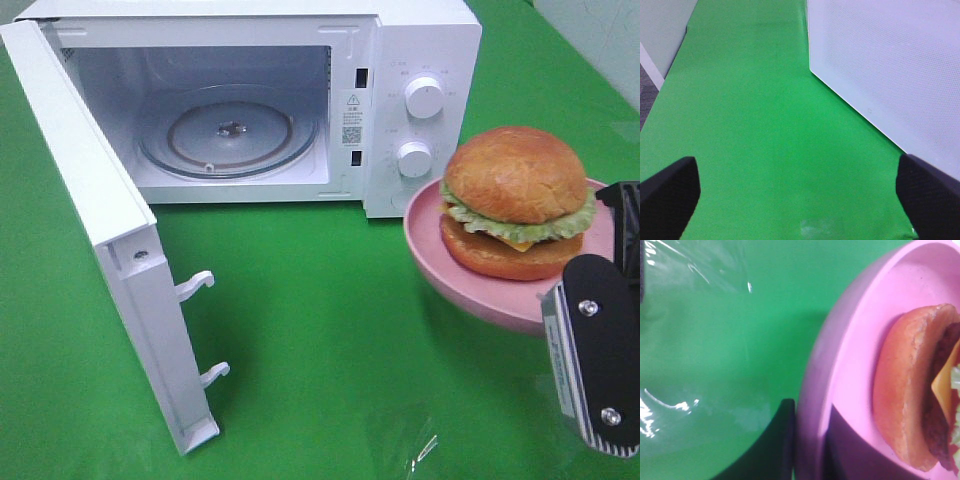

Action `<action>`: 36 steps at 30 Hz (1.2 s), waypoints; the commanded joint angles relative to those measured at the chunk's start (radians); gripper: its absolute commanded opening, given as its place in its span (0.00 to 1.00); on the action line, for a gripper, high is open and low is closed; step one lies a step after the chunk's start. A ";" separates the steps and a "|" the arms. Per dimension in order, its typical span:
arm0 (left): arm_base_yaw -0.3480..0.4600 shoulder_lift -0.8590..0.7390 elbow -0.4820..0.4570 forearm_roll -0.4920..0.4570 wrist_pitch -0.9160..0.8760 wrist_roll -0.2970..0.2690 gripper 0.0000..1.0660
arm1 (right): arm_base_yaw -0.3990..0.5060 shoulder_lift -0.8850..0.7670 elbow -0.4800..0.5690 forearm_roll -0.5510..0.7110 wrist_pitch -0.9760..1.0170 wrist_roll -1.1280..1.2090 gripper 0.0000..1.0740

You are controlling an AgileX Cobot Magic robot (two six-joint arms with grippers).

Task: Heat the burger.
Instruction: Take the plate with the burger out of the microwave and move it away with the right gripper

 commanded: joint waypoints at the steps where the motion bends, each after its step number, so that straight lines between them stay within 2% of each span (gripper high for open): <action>1: -0.005 -0.018 0.002 0.001 -0.007 0.000 0.94 | 0.000 -0.015 -0.007 -0.133 0.059 0.237 0.00; 9: -0.005 -0.018 0.002 0.001 -0.007 0.000 0.94 | 0.000 -0.015 -0.007 -0.266 0.175 0.565 0.00; 20: -0.005 -0.018 0.002 0.001 -0.007 0.000 0.94 | 0.000 -0.015 -0.007 -0.343 0.279 0.890 0.00; 29: -0.005 -0.018 0.002 0.001 -0.007 0.000 0.94 | 0.000 -0.012 -0.007 -0.354 0.324 0.996 0.00; 36: -0.005 -0.018 0.002 0.001 -0.007 0.000 0.94 | 0.000 0.101 -0.007 -0.423 0.361 1.164 0.00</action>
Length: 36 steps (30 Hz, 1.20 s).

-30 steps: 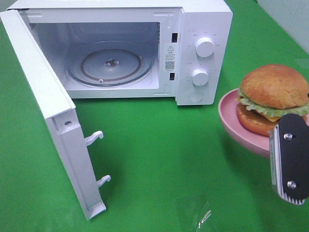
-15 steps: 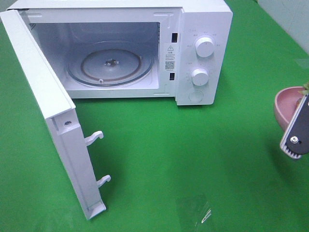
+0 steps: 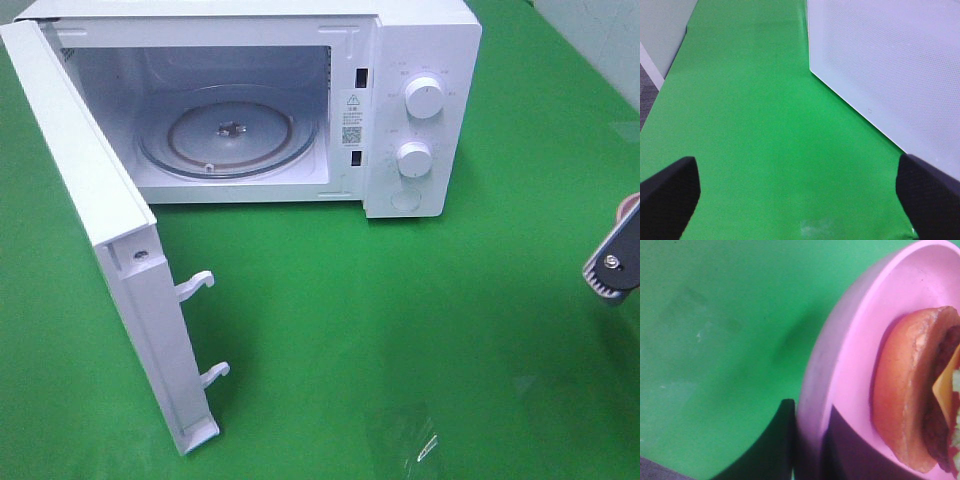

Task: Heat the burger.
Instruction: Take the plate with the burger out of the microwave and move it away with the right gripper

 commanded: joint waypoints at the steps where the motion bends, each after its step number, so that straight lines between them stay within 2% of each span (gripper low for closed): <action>1: -0.005 -0.018 0.002 0.001 -0.007 0.000 0.94 | 0.000 0.075 -0.008 -0.122 0.014 0.144 0.00; 10: -0.005 -0.018 0.002 0.001 -0.007 0.000 0.94 | -0.003 0.217 -0.008 -0.166 0.007 0.366 0.00; 12: -0.005 -0.018 0.002 0.001 -0.007 0.000 0.94 | -0.003 0.293 -0.008 -0.176 0.008 0.476 0.00; 26: -0.005 -0.018 0.002 0.001 -0.007 0.000 0.94 | -0.004 0.497 -0.028 -0.216 -0.034 0.700 0.00; 36: -0.005 -0.018 0.002 0.001 -0.007 0.000 0.94 | -0.116 0.659 -0.082 -0.272 -0.122 0.749 0.00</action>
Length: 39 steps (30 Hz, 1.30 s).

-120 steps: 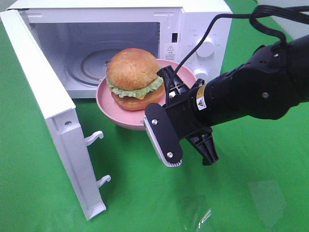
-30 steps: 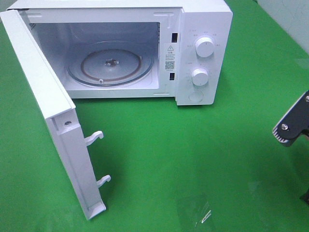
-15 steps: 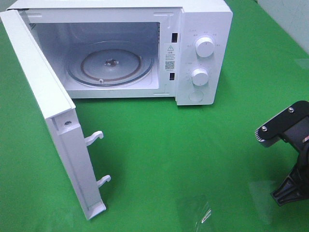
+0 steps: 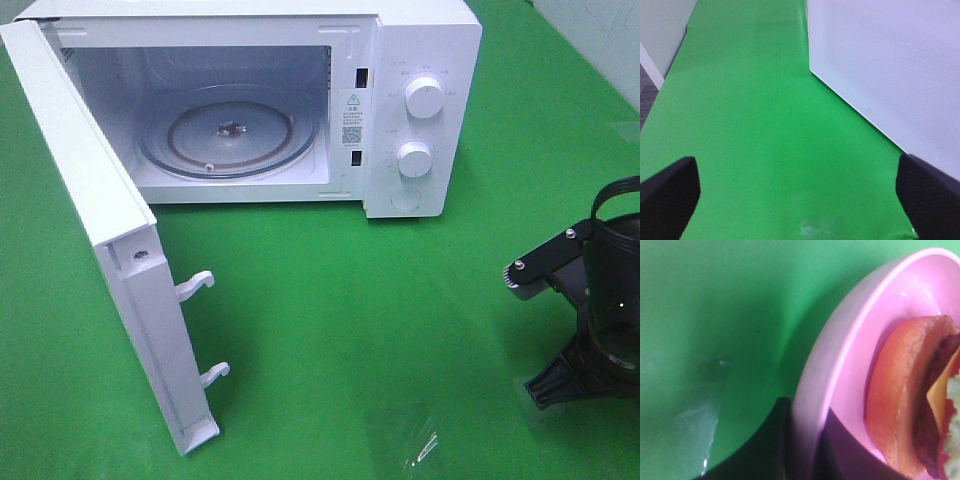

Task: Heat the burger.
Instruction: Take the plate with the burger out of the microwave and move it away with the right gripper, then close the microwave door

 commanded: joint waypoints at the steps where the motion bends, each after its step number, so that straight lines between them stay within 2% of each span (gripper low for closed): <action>1: -0.005 -0.018 0.002 0.001 -0.007 0.000 0.94 | -0.025 0.032 -0.011 -0.058 0.027 0.004 0.00; 8: -0.005 -0.018 0.002 0.001 -0.007 0.000 0.94 | -0.075 0.097 -0.019 -0.089 -0.022 0.019 0.00; 14: -0.005 -0.018 0.002 0.001 -0.007 0.000 0.94 | -0.072 0.099 -0.047 -0.059 -0.026 0.015 0.07; 16: -0.005 -0.018 0.002 0.001 -0.007 0.000 0.94 | -0.072 0.096 -0.060 -0.041 -0.026 0.000 0.11; 17: -0.005 -0.018 0.002 0.001 -0.007 0.000 0.94 | -0.072 0.092 -0.081 0.003 -0.026 -0.043 0.17; 18: -0.005 -0.018 0.002 0.001 -0.007 0.000 0.94 | -0.072 0.092 -0.081 0.003 -0.026 -0.043 0.17; 20: -0.005 -0.018 0.002 0.001 -0.007 0.000 0.94 | -0.072 0.072 -0.105 0.084 -0.026 -0.127 0.27; 21: -0.005 -0.018 0.002 0.001 -0.007 0.000 0.94 | -0.072 0.072 -0.105 0.084 -0.026 -0.127 0.27; 22: -0.005 -0.018 0.002 0.001 -0.007 0.000 0.94 | -0.072 0.062 -0.108 0.102 -0.027 -0.147 0.34; 23: -0.005 -0.018 0.002 0.001 -0.007 0.000 0.94 | -0.072 0.062 -0.108 0.102 -0.027 -0.147 0.34; 24: -0.005 -0.018 0.002 0.001 -0.007 0.000 0.94 | -0.072 0.034 -0.109 0.127 -0.030 -0.175 0.40; 27: -0.005 -0.018 0.002 0.001 -0.007 0.000 0.94 | -0.072 -0.005 -0.109 0.150 -0.031 -0.201 0.44; 29: -0.005 -0.018 0.002 0.001 -0.007 0.000 0.94 | -0.072 -0.101 -0.109 0.185 -0.034 -0.267 0.48; 34: -0.005 -0.018 0.002 0.001 -0.007 0.000 0.94 | -0.072 -0.195 -0.109 0.235 -0.048 -0.360 0.51; 35: -0.005 -0.018 0.002 0.001 -0.007 0.000 0.94 | -0.072 -0.260 -0.109 0.291 -0.060 -0.447 0.56; 36: -0.005 -0.018 0.002 0.001 -0.007 0.000 0.94 | -0.072 -0.260 -0.109 0.291 -0.060 -0.447 0.56; 37: -0.005 -0.018 0.002 0.001 -0.007 0.000 0.94 | -0.072 -0.308 -0.109 0.344 -0.062 -0.530 0.62; 38: -0.005 -0.018 0.002 0.001 -0.007 0.000 0.94 | -0.072 -0.308 -0.109 0.344 -0.062 -0.530 0.62; 39: -0.005 -0.018 0.002 0.001 -0.007 0.000 0.94 | -0.072 -0.362 -0.109 0.402 -0.058 -0.612 0.68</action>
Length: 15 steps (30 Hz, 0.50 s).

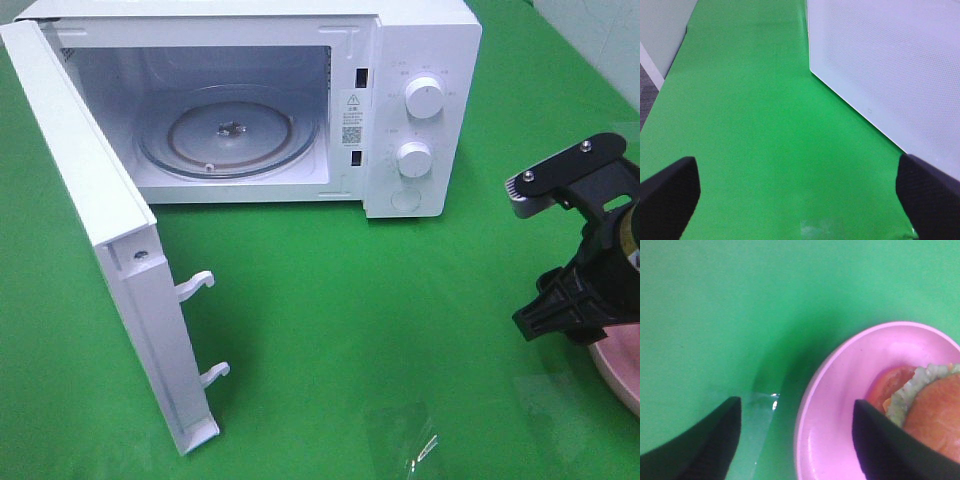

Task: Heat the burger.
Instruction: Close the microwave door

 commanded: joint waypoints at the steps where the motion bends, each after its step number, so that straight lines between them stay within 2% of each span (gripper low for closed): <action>1: -0.005 -0.018 0.002 0.001 -0.007 0.000 0.94 | -0.004 -0.062 -0.005 0.077 0.001 -0.123 0.68; 3: -0.005 -0.018 0.002 0.001 -0.007 0.000 0.94 | -0.004 -0.155 -0.005 0.204 0.028 -0.229 0.75; 6: -0.005 -0.018 0.002 0.001 -0.007 0.000 0.94 | -0.004 -0.176 -0.004 0.238 0.039 -0.255 0.75; 7: -0.005 -0.018 0.002 0.001 -0.007 0.000 0.94 | -0.004 -0.205 -0.004 0.292 0.069 -0.297 0.74; 10: -0.005 -0.018 0.002 0.001 -0.007 0.000 0.94 | -0.004 -0.238 -0.004 0.333 0.107 -0.345 0.74; 12: -0.005 -0.018 0.002 0.001 -0.007 0.000 0.94 | -0.004 -0.319 -0.004 0.409 0.182 -0.416 0.73; 15: -0.005 -0.018 0.002 0.001 -0.007 0.000 0.94 | -0.004 -0.367 -0.004 0.432 0.205 -0.440 0.73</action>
